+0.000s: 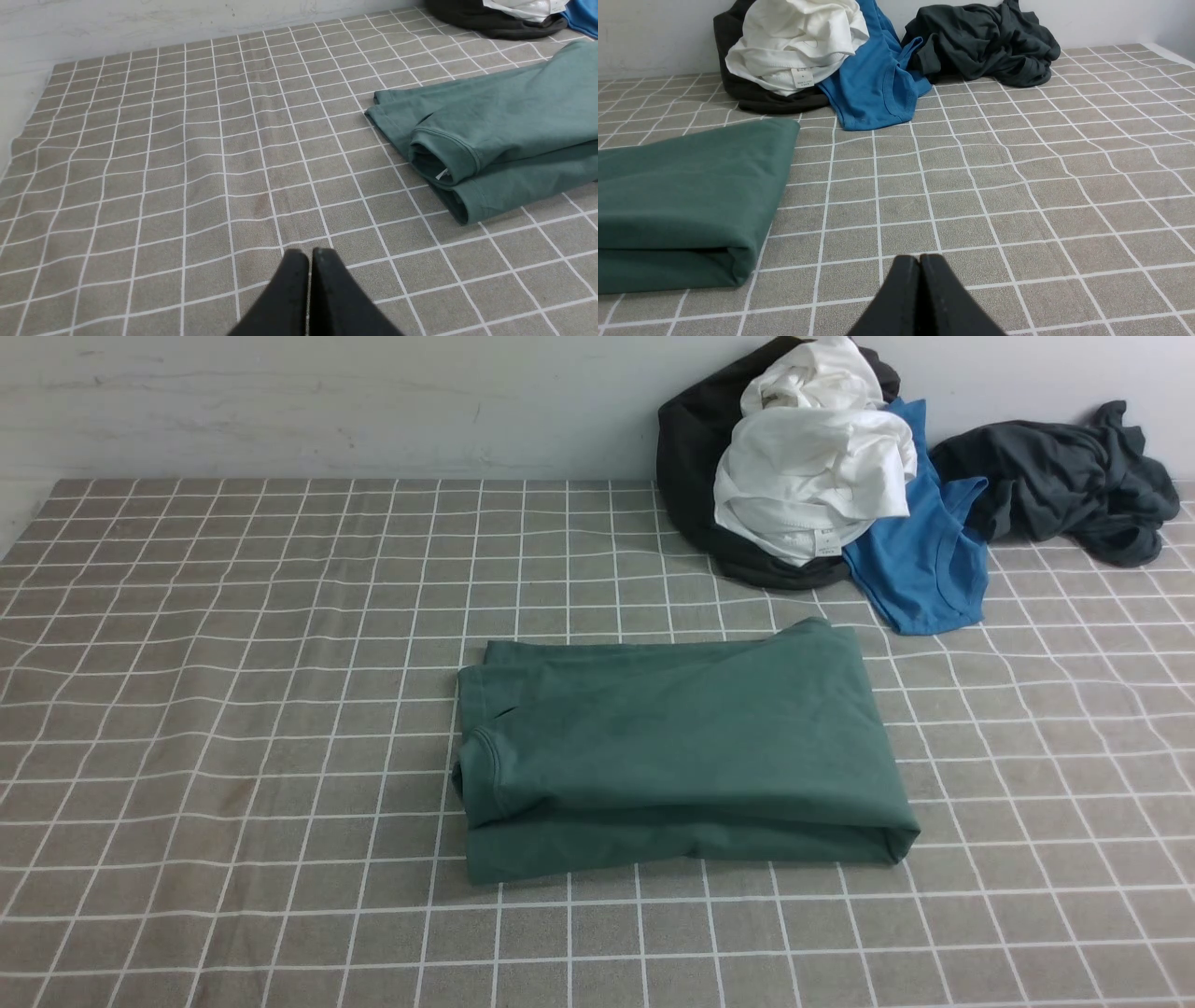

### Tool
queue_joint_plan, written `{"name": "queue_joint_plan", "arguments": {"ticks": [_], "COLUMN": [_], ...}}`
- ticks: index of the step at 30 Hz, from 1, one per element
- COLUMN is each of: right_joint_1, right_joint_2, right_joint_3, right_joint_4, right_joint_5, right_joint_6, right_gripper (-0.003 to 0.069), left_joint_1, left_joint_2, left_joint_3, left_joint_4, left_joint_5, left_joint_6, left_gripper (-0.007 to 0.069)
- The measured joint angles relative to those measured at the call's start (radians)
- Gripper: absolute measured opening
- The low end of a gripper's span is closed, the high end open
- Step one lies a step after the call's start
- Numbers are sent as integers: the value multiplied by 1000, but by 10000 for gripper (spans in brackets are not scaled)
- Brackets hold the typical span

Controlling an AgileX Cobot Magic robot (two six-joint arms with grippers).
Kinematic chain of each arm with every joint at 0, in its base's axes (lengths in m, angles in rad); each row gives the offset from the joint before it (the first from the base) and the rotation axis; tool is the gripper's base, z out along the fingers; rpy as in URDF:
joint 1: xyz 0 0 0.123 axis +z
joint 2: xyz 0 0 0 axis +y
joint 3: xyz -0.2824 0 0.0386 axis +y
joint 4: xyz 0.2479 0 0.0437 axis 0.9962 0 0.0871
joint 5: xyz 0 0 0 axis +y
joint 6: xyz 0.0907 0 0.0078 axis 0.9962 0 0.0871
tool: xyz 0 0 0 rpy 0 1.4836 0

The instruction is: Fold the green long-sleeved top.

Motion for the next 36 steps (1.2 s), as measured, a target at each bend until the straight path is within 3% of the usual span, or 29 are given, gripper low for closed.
{"name": "queue_joint_plan", "arguments": {"ticks": [8,13,18,21,26,36], "right_joint_1": [0,0,0,0,0,0], "right_joint_2": [0,0,0,0,0,0], "right_joint_3": [0,0,0,0,0,0], "right_joint_4": [0,0,0,-1,-1,-3], "right_joint_5": [0,0,0,1,1,1], "right_joint_6": [0,0,0,0,0,0], "right_gripper": [-14,-14,-14,-14,-14,-14], "left_joint_1": [0,67,186,236,244,244], "left_joint_2": [0,-12,-48,-50,-50,-50], "left_joint_3": [14,192,374,435,436,436], "left_joint_4": [-1,-9,-55,-59,-46,-48], "left_joint_5": [-30,-356,-539,-538,-448,-446], "left_joint_6": [0,0,0,0,0,0], "left_gripper": [-7,-7,-7,-7,-7,-7]}}
